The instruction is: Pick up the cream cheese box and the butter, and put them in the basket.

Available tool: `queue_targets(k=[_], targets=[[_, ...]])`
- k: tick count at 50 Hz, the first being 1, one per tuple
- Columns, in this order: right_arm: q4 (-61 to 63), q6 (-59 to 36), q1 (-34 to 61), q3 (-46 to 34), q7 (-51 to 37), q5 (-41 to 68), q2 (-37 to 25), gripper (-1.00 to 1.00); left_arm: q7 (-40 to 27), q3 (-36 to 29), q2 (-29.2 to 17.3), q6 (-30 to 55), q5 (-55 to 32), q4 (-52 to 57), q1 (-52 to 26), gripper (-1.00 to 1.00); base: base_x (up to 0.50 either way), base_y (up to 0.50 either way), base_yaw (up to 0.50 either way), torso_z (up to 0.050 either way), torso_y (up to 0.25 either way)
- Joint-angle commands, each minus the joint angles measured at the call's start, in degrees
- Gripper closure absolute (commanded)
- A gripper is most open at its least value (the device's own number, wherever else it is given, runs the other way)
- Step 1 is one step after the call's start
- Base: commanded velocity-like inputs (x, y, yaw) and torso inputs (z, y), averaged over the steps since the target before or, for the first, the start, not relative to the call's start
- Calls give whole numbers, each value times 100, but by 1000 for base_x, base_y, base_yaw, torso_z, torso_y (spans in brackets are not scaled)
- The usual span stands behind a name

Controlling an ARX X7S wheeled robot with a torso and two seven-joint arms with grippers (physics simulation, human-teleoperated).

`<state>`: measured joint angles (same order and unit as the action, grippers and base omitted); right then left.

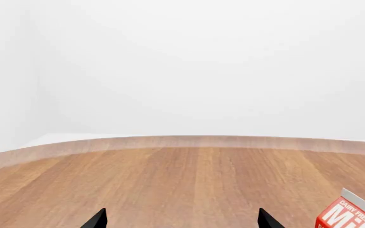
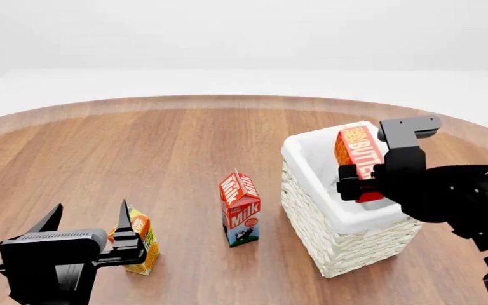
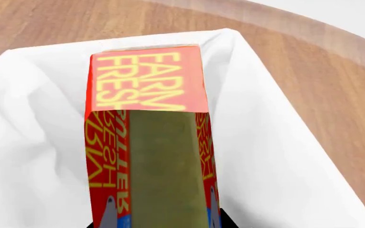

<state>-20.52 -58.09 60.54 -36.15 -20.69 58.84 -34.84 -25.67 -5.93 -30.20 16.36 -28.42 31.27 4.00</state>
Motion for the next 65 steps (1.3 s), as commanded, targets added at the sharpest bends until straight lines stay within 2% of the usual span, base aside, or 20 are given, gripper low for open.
queue_targets(k=[1, 17, 18, 38, 65], targets=[[-15, 59, 94, 63, 69, -252, 1, 100, 3, -18, 3, -25, 9, -21, 0, -100, 0, 0, 0, 0, 0], [-51, 139, 97, 72, 74, -271, 26, 100, -27, 2, -32, 4, -31, 35, 16, -100, 0, 0, 0, 1, 1], [-50, 154, 98, 82, 78, -269, 25, -100, -21, -1, -29, -8, -26, 22, 17, -100, 0, 0, 0, 0, 0], [323, 70, 115, 291, -65, -31, -114, -100, -31, -29, -28, -19, -17, -8, -5, -100, 0, 0, 0, 0, 0], [2244, -434, -8, 1011, -1072, 1063, -468, -100, -41, -30, -46, -34, -48, -12, 0, -100, 0, 0, 0, 0, 0]])
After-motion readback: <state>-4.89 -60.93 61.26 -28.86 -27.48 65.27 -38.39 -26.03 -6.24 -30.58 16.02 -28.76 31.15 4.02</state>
